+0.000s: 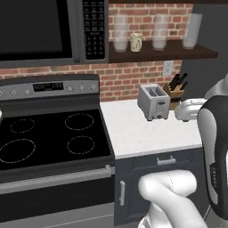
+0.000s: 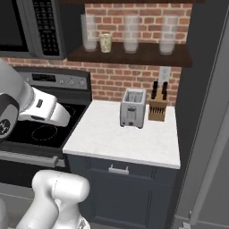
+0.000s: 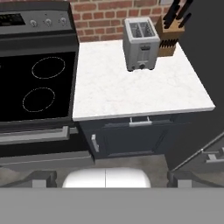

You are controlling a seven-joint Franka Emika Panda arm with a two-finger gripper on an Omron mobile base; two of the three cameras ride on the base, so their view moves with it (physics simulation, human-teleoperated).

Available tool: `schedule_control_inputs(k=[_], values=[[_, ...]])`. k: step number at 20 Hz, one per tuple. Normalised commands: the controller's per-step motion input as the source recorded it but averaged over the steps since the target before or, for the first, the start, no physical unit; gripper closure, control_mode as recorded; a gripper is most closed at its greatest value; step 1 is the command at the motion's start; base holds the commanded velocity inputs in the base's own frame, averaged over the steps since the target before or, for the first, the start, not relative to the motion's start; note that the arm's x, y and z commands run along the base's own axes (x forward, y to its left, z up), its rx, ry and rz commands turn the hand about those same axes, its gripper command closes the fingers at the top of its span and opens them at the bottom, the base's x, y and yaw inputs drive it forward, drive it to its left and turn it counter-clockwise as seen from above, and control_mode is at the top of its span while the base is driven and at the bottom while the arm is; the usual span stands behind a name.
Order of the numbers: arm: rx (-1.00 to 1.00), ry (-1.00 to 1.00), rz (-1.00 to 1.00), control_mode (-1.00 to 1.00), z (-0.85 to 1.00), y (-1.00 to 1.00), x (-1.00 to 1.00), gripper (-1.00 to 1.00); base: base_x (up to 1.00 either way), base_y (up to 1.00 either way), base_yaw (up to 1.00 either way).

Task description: Gather all objects into one cabinet and sort the glasses and bowls to opposite sides.

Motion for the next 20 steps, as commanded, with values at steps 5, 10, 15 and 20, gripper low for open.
schedule_control_inputs(k=[5, 10, 15, 20], values=[[0.00, 0.00, 0.00, 1.00, 0.00, 0.00, 0.00, -1.00, 0.41, -0.42, -0.01], [0.00, 0.00, 0.00, 1.00, 0.00, 0.00, 0.00, -1.00, 0.44, -0.30, 0.00], [0.00, 0.00, 0.00, 1.00, 0.00, 0.00, 0.00, -1.00, 0.48, -0.07, 0.00], [0.00, 0.00, 0.00, 1.00, 0.00, 0.00, 0.00, -1.00, 0.45, 0.00, 0.00]])
